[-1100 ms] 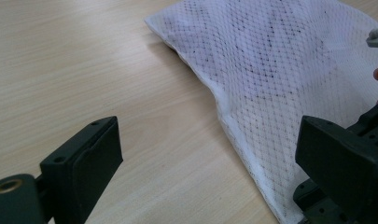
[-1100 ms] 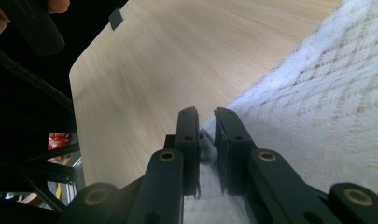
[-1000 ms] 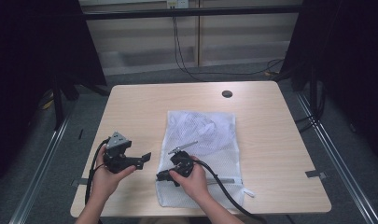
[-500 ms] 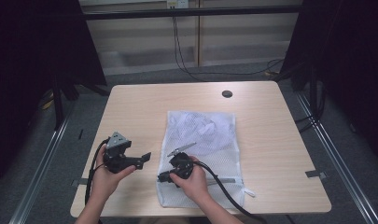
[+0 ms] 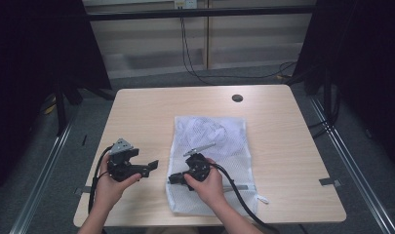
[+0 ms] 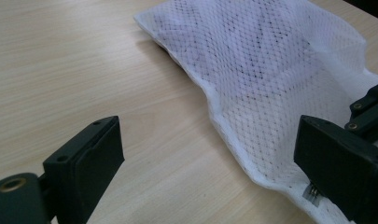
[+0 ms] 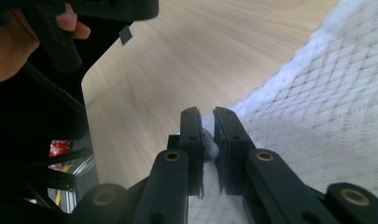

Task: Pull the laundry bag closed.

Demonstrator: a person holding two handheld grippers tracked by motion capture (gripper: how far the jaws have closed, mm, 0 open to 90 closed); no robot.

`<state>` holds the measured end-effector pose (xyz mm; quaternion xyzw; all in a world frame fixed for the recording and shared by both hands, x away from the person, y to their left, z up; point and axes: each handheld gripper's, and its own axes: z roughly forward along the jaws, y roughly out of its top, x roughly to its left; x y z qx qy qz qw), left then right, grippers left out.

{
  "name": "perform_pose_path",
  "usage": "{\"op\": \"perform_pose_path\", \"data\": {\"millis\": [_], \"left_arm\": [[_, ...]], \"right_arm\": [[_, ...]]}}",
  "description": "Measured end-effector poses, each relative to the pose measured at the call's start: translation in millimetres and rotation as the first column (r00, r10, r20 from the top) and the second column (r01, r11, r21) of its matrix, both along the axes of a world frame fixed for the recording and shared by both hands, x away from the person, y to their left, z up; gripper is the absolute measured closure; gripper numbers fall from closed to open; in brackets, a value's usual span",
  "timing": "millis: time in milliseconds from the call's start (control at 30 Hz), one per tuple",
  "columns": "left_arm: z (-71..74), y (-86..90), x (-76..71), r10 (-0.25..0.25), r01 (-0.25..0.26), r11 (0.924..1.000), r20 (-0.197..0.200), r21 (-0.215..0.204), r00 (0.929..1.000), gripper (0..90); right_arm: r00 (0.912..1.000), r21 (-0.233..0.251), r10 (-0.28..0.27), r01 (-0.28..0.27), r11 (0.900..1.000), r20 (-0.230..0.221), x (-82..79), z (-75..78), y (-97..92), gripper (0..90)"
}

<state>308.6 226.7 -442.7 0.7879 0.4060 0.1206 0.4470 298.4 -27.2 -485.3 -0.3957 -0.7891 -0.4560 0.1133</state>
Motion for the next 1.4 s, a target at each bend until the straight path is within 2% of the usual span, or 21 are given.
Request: {"op": "perform_pose_path", "data": {"millis": [333,467,600,767,800,867,967,1100,1200,1267,1400], "left_arm": [[0.6,-3.0,-1.6,-0.039,0.037,0.9981,-0.045,-0.048,0.9982,8.9],[1.0,-5.0,-2.3,-0.077,0.072,0.9944,-0.064,-0.078,0.995,8.9],[0.6,-10.0,-3.8,-0.123,0.108,0.9863,-0.113,-0.124,0.9859,8.8],[-1.2,-16.4,-5.5,-0.17,0.147,0.9784,-0.163,-0.145,0.9718,7.5],[-1.6,-17.3,-5.6,-0.173,0.151,0.9791,-0.163,-0.136,0.9714,7.6],[-2.9,-19.4,-5.2,-0.191,0.166,0.9751,-0.177,-0.147,0.9656,7.5],[-4.2,-22.0,-5.2,-0.206,0.18,0.9721,-0.185,-0.15,0.9608,6.5],[-7.3,-26.4,-5.9,-0.214,0.187,0.9719,-0.202,-0.143,0.9558,4.5],[-8.6,-30.8,-6.7,-0.24,0.211,0.9654,-0.211,-0.154,0.9475,3.3],[-8.0,-34.0,-7.8,-0.251,0.222,0.9631,-0.207,-0.152,0.9458,2.8],[-8.2,-38.4,-8.8,-0.262,0.231,0.9608,-0.23,-0.153,0.9372,6.6]], "right_arm": [[0.9992,0.064,-0.04,0.04,0.9972,-0.006,3.5,10.7,-15.8,83.4],[0.9982,0.085,-0.058,0.059,0.9946,-0.01,4.9,13.7,-21.1,83.5],[0.9974,0.098,-0.072,0.072,0.9926,-0.007,4.7,17.2,-24.0,83.6],[0.9967,0.104,-0.081,0.081,0.9913,-0.001,4.6,20.5,-27.9,83.8],[0.9965,0.11,-0.083,0.083,0.9904,-0.005,4.4,21.5,-28.6,83.8],[0.9962,0.111,-0.087,0.086,0.9901,-0.001,4.5,22.3,-29.8,83.8],[0.9955,0.123,-0.095,0.094,0.9879,-0.001,4.4,23.6,-31.5,83.8],[0.9944,0.134,-0.105,0.104,0.9855,0.002,4.2,25.8,-33.4,83.8],[0.9942,0.138,-0.107,0.106,0.9847,0.004,3.5,26.8,-33.7,83.9],[0.9942,0.138,-0.107,0.104,0.9849,0.01,3.3,27.1,-33.9,83.9],[0.9936,0.143,-0.112,0.109,0.9836,0.013,3.3,27.8,-34.5,83.9]]}}
